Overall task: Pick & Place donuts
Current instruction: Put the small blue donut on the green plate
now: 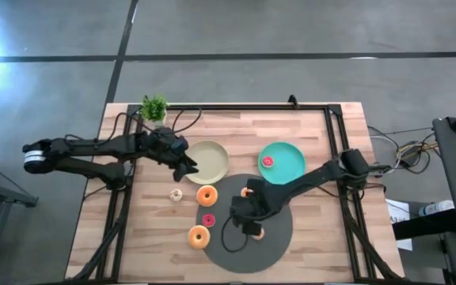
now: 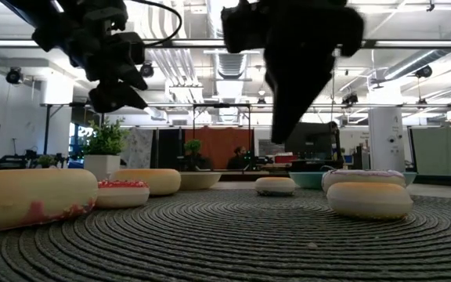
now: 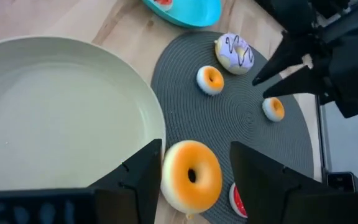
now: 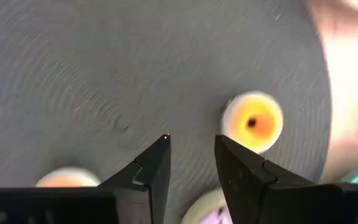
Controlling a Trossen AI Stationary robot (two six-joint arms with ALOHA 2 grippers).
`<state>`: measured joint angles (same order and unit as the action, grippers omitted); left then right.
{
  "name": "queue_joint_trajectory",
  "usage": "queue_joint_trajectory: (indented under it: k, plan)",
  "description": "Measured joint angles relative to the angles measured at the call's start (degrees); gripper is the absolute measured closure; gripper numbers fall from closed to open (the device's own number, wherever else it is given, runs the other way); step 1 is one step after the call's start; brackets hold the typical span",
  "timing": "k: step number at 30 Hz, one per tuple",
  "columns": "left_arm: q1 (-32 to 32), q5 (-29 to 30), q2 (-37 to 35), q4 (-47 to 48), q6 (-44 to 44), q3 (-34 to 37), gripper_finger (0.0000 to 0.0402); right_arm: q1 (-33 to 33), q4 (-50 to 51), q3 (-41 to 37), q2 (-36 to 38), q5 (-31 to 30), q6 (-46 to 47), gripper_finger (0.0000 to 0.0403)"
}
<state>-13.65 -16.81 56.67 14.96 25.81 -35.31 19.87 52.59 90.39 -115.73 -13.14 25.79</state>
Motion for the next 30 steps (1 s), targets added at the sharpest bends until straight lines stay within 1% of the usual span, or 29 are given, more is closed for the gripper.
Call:
queue_joint_trajectory:
  k: [5,13,18,22,30]
  plan:
    - [0.0,0.38,-0.54,-0.53,0.06,0.0,0.0239,-0.36,-0.54,-0.1,-1.62,-0.83,-3.14,0.0281]
    - [0.02,1.06,-0.86,-0.58,-0.27,0.0,0.0239,-2.54,-0.94,-0.66,-2.49,-0.7,-3.62,0.0286]
    - [0.02,1.26,-0.86,-0.86,-0.29,0.0,0.0239,-3.67,-1.91,-1.49,-3.88,-0.71,-6.18,0.0285]
    - [0.02,1.28,-0.86,-0.84,-0.29,0.0,0.0239,-3.98,-2.33,-1.69,-4.26,-0.74,-6.06,0.0284]
    - [0.02,1.87,-0.86,-0.92,-0.29,0.0,0.0239,-4.1,-2.33,-1.88,-4.12,-2.76,-6.08,0.0291]
